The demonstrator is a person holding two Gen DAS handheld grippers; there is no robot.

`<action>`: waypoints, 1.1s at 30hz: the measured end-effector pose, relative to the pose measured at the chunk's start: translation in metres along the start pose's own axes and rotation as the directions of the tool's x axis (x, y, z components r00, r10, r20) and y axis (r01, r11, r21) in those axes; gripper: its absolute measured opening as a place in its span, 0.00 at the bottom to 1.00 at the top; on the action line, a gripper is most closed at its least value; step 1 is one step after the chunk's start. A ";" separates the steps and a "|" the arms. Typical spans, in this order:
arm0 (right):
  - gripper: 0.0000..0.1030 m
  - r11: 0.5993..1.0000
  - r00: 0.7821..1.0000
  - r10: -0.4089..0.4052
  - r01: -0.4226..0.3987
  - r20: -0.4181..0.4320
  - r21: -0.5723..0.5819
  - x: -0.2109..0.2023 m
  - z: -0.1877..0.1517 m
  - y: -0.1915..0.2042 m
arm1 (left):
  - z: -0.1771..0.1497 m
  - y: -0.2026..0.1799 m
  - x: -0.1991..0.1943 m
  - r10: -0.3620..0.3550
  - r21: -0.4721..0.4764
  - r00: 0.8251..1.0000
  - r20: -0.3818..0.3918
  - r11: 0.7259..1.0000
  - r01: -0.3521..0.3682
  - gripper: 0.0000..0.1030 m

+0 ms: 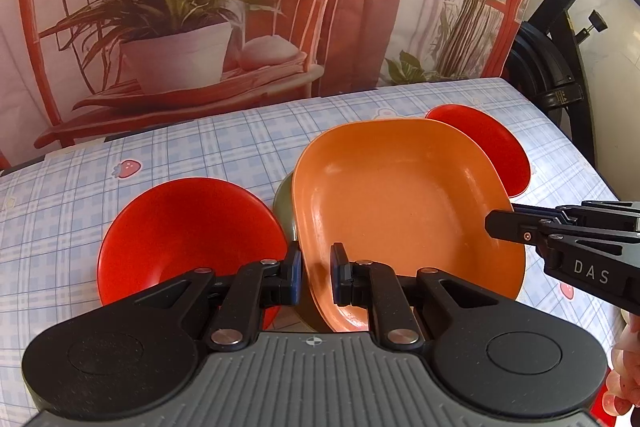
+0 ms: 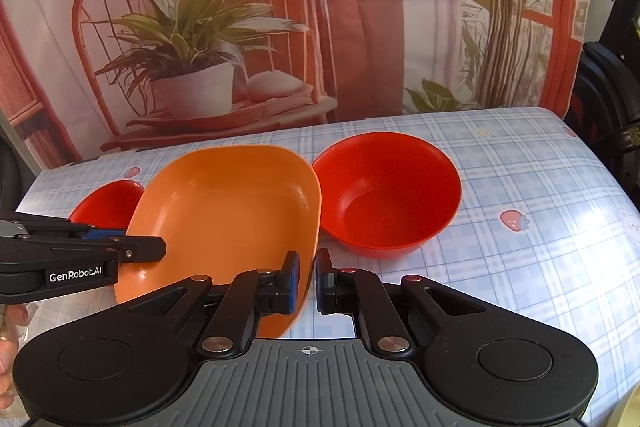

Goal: Organize plates and bowls

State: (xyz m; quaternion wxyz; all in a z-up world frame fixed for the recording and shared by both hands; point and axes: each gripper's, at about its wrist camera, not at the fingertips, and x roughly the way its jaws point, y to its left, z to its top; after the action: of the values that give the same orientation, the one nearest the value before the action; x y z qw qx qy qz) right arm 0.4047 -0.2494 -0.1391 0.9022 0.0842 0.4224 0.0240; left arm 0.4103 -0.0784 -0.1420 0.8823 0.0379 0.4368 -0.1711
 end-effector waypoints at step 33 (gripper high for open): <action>0.21 0.998 0.999 -0.016 0.018 0.032 -0.065 -0.009 -0.013 0.003 | -0.008 0.001 -0.015 0.067 0.043 0.996 0.065 0.997 -0.070 0.17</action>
State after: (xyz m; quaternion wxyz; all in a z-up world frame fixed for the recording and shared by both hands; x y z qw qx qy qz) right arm 0.3891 -0.2457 -0.1399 0.9112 0.0515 0.4077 0.0286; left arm 0.3961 -0.0721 -0.1358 0.9000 0.0675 0.4030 -0.1516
